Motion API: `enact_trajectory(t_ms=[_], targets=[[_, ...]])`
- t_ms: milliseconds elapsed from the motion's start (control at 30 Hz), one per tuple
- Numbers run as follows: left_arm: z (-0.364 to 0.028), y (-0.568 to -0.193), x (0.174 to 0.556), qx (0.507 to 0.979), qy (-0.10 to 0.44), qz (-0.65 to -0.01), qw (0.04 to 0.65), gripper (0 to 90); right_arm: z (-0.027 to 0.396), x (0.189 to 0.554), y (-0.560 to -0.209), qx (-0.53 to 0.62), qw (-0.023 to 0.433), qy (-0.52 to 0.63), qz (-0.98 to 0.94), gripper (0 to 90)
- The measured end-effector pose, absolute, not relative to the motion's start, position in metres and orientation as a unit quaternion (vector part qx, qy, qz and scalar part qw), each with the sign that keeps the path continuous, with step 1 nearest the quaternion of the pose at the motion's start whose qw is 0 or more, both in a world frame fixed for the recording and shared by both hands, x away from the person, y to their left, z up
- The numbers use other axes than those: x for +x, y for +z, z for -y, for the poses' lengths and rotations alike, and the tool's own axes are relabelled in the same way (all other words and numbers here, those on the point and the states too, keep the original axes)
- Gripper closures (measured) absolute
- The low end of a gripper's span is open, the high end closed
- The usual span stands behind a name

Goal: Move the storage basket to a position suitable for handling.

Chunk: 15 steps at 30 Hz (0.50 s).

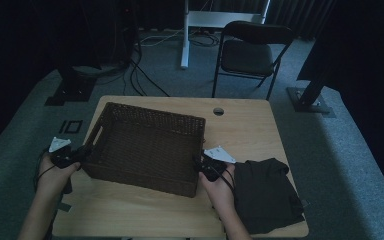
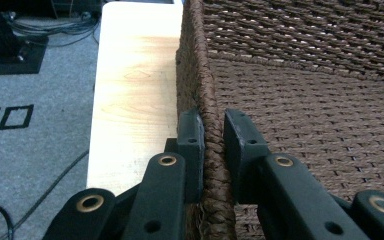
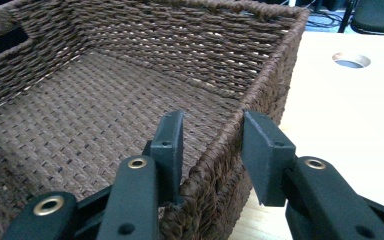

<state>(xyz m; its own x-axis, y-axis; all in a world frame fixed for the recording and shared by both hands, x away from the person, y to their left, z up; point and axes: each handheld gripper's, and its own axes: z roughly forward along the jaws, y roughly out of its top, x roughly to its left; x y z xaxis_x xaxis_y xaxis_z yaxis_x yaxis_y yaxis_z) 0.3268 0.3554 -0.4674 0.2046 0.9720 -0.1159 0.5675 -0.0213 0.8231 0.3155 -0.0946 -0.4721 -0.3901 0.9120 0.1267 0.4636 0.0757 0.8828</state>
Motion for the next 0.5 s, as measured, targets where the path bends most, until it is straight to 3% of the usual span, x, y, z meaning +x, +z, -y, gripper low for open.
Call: enact_trajectory(t_ms=[500], targets=[[-0.350,-0.469,0.315,0.638,0.261,-0.604,0.400,79.1,0.091,0.335,-0.470,0.507,0.256,0.453,-0.687,69.3]])
